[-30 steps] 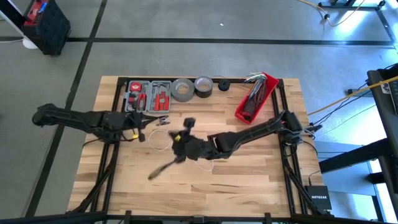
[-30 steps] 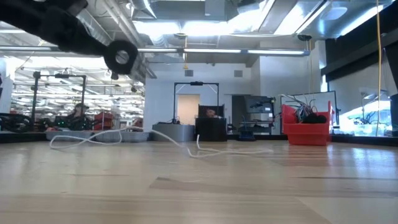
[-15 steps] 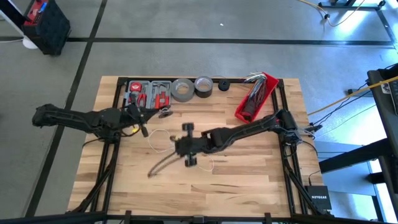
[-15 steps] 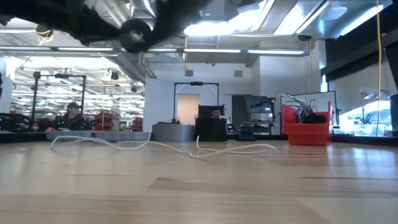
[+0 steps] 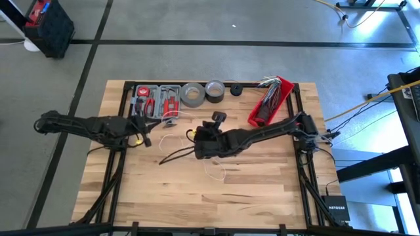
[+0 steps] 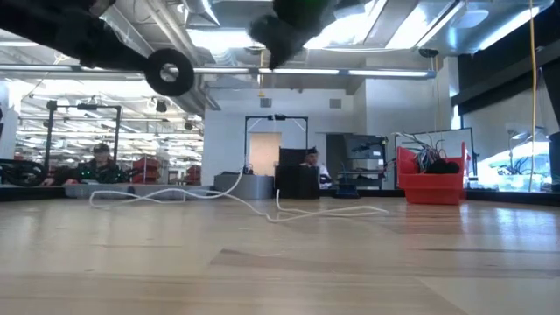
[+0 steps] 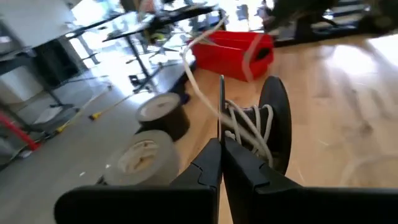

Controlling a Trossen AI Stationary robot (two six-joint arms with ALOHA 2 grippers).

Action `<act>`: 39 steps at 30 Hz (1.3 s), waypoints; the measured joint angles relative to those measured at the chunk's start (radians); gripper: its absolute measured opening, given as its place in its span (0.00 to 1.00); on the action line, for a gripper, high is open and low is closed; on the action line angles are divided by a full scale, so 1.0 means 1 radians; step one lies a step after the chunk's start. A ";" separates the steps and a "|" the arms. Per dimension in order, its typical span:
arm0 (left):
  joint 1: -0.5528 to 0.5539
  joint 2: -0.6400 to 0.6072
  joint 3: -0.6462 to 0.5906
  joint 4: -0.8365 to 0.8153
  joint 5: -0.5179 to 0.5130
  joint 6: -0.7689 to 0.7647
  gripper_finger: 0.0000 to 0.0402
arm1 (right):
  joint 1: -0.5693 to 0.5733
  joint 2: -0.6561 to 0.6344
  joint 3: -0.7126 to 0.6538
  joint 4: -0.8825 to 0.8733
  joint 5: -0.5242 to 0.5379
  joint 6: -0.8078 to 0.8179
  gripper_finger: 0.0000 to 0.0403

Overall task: Coil cords
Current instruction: Uncoil the white wire from the black spool

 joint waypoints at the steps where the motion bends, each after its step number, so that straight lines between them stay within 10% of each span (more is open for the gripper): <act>1: 0.005 0.007 -0.001 0.014 -0.015 -0.005 0.01 | 0.008 -0.005 0.000 0.041 0.002 -0.019 0.01; 7: 0.051 0.047 -0.004 0.038 -0.148 -0.075 0.01 | 0.058 -0.010 0.000 0.364 -0.146 -0.267 0.01; 15: 0.089 0.059 -0.004 0.124 -0.160 -0.080 0.01 | 0.077 0.019 0.000 0.464 -0.853 -0.342 0.01; 18: 0.083 0.051 -0.004 0.170 -0.158 -0.059 0.01 | 0.076 0.021 0.000 0.391 -0.944 -0.334 0.01; 31: -0.003 0.028 -0.004 0.147 -0.051 -0.023 0.01 | -0.004 0.021 0.000 -0.084 -0.257 0.033 0.01; 39: 0.002 0.051 -0.004 0.051 -0.051 -0.024 0.01 | -0.024 0.010 0.000 0.023 -0.004 0.026 0.01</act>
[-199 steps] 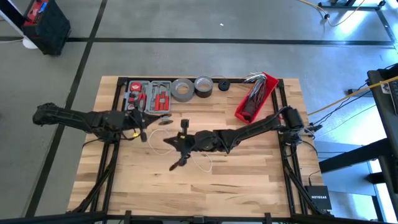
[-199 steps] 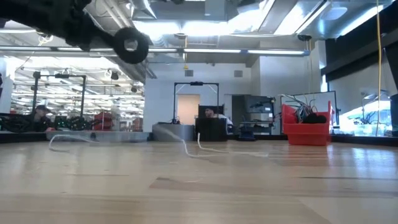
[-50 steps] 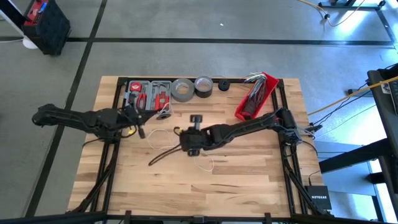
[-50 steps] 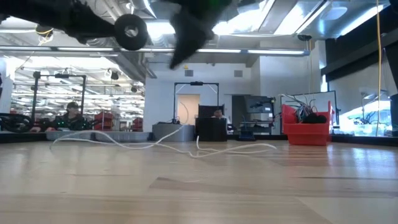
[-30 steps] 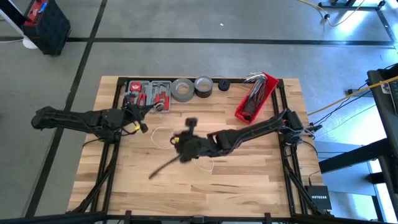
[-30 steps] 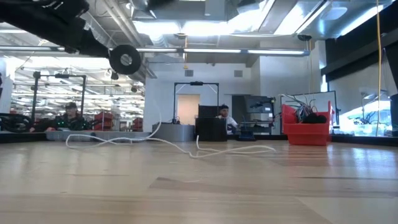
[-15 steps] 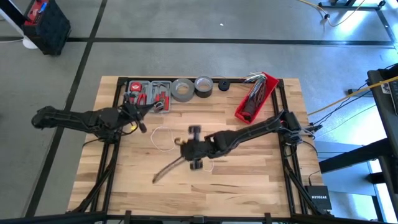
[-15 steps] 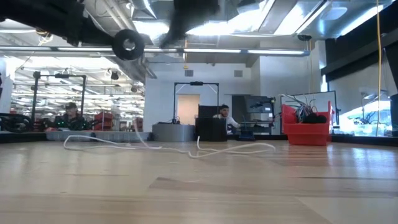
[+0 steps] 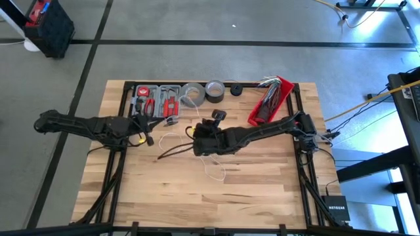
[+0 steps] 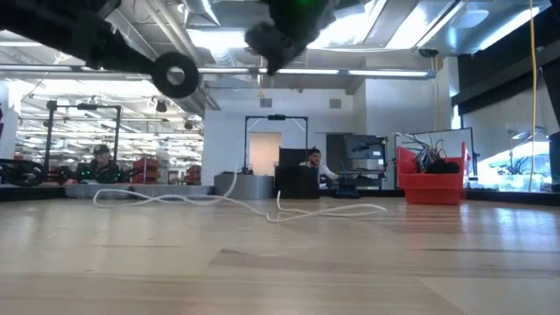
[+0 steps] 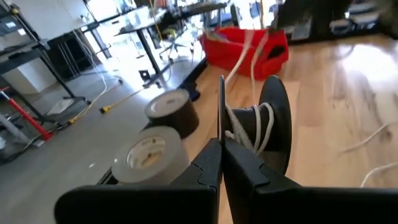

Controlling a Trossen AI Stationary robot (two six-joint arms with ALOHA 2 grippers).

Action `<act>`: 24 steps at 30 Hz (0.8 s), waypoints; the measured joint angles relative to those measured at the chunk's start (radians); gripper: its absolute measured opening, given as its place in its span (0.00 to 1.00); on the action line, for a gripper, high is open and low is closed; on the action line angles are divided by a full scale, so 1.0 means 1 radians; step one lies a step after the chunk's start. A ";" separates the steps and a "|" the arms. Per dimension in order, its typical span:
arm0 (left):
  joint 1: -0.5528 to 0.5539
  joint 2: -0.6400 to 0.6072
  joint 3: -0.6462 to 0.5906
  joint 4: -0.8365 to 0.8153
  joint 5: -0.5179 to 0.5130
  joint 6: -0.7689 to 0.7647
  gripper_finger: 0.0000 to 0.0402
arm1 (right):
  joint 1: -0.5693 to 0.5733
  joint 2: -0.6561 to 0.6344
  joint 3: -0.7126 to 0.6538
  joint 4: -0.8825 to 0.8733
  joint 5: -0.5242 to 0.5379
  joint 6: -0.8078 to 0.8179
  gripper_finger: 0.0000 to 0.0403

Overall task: Coil cords
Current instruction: Uncoil the white wire from the black spool

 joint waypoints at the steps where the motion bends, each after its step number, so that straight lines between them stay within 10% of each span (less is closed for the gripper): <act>1: 0.005 0.009 0.000 -0.003 0.000 0.000 0.01 | 0.009 -0.004 0.000 0.040 0.026 -0.028 0.01; 6: 0.038 0.054 0.000 -0.004 -0.002 -0.007 0.01 | 0.067 -0.004 0.002 0.374 0.008 -0.319 0.01; 15: 0.109 0.079 0.000 0.011 -0.062 -0.073 0.01 | 0.122 0.000 0.002 0.427 -0.673 -0.433 0.01; 24: 0.066 -0.007 0.002 0.036 0.044 -0.074 0.01 | 0.088 0.002 0.001 0.062 -0.408 -0.199 0.01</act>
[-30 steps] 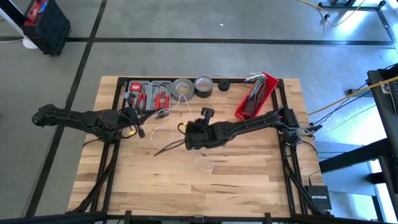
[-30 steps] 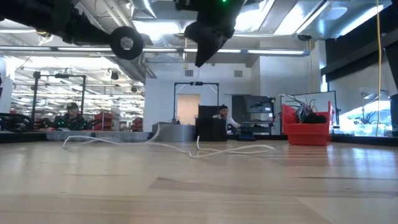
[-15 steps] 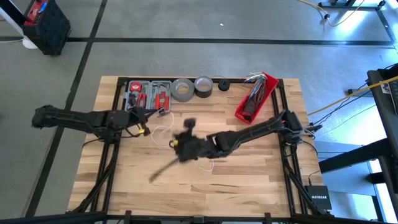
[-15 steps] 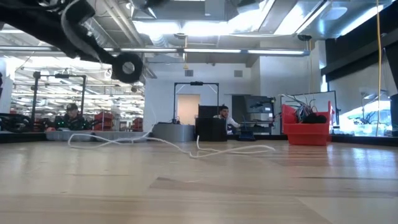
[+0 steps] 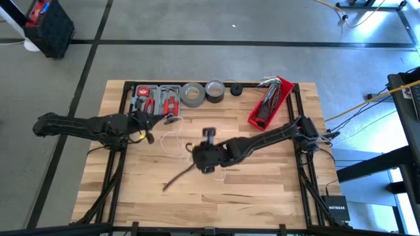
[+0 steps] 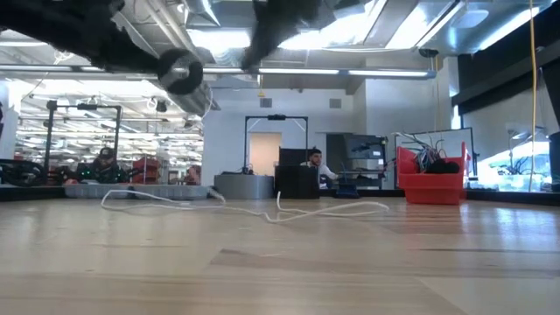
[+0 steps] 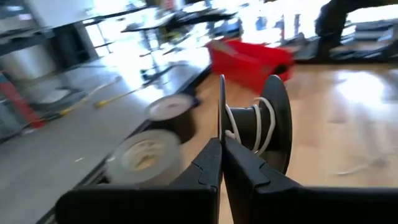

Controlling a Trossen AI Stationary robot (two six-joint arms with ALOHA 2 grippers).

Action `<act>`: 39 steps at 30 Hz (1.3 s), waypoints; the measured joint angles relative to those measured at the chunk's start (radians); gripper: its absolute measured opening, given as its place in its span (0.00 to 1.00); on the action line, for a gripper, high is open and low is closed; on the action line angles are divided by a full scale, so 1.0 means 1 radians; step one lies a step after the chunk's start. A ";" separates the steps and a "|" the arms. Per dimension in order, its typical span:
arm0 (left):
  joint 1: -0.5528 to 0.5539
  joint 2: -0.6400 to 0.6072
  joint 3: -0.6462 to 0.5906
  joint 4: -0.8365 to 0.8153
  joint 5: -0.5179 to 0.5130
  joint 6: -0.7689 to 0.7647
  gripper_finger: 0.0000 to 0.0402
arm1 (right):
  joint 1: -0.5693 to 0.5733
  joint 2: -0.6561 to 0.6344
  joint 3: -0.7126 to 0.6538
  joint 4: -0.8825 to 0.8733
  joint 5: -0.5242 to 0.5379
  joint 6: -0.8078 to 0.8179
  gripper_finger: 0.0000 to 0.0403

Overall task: Coil cords
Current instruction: Uncoil the white wire from the black spool

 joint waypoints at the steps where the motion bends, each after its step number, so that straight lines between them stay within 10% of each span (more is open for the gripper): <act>1: -0.005 -0.009 0.000 -0.004 0.029 -0.004 0.01 | -0.009 0.000 0.000 -0.037 0.051 0.040 0.01; 10: -0.012 -0.004 0.000 -0.098 0.085 0.001 0.01 | -0.088 -0.001 0.000 -0.308 0.440 0.366 0.01; 28: -0.004 0.024 0.001 -0.091 0.091 0.032 0.01 | -0.106 0.011 -0.001 -0.310 0.199 0.404 0.33; 39: -0.028 0.065 0.002 -0.078 0.010 0.151 0.00 | -0.107 0.011 -0.001 -0.106 0.164 0.194 0.35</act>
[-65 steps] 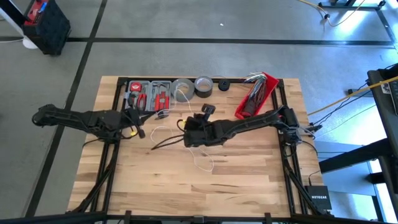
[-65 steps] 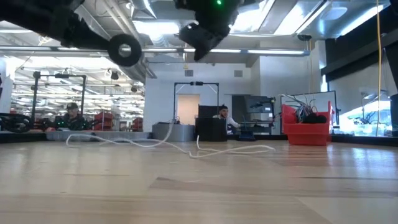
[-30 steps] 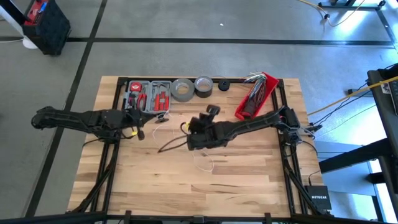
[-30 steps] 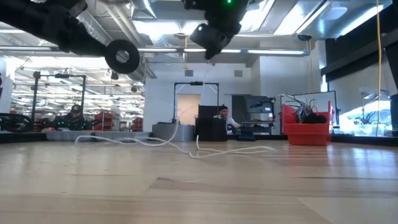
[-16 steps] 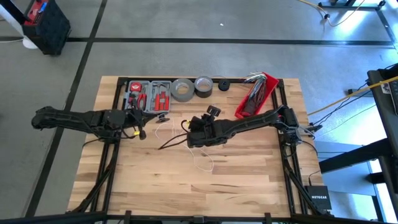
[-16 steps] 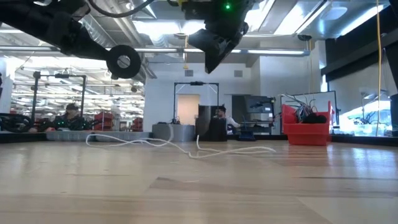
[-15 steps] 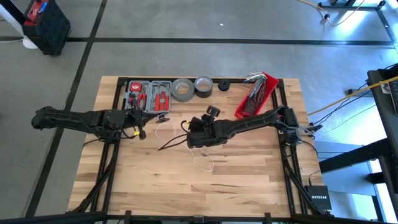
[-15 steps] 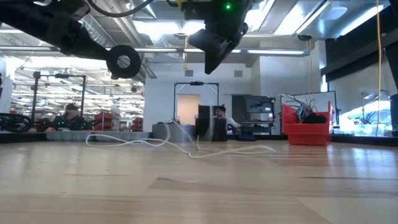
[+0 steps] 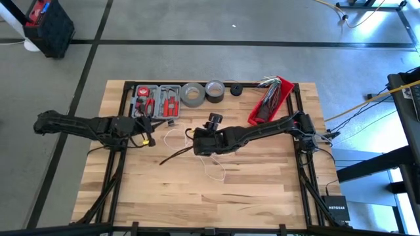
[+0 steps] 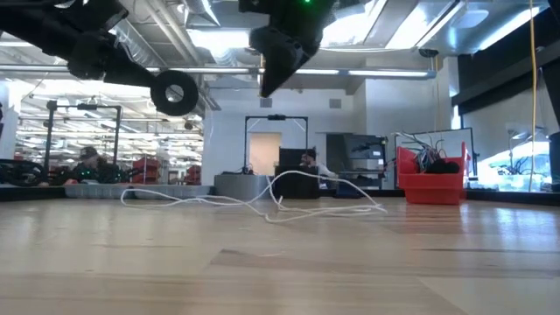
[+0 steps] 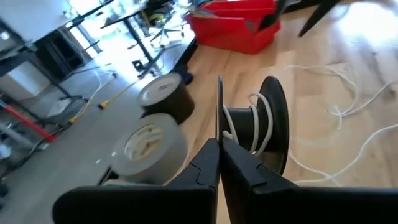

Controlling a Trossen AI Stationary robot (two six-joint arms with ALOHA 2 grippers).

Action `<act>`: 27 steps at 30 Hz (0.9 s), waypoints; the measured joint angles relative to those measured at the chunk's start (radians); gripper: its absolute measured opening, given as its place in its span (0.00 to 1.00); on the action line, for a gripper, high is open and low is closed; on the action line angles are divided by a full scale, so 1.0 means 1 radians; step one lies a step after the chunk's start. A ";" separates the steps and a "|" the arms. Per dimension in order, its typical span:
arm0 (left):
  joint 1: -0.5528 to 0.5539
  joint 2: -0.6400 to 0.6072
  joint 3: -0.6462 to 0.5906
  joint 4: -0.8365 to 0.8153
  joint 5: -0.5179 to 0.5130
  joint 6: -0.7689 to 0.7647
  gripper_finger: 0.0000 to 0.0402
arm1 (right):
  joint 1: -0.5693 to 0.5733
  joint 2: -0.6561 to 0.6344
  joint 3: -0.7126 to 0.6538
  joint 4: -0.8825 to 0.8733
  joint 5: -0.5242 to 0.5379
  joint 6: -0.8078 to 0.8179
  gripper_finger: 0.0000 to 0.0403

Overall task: Coil cords
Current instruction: Uncoil the white wire from the black spool

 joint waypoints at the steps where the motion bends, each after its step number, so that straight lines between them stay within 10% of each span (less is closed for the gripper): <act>1: -0.009 0.011 0.000 0.011 -0.002 0.003 0.00 | 0.000 0.000 0.000 0.029 -0.001 -0.024 0.35; 11: -0.143 0.134 0.000 0.147 -0.186 0.120 0.00 | -0.007 0.000 -0.114 0.407 -0.015 -0.282 0.35; 27: -0.329 0.262 0.000 0.340 -0.371 0.354 0.00 | -0.037 0.003 -0.129 0.533 -0.129 -0.271 0.35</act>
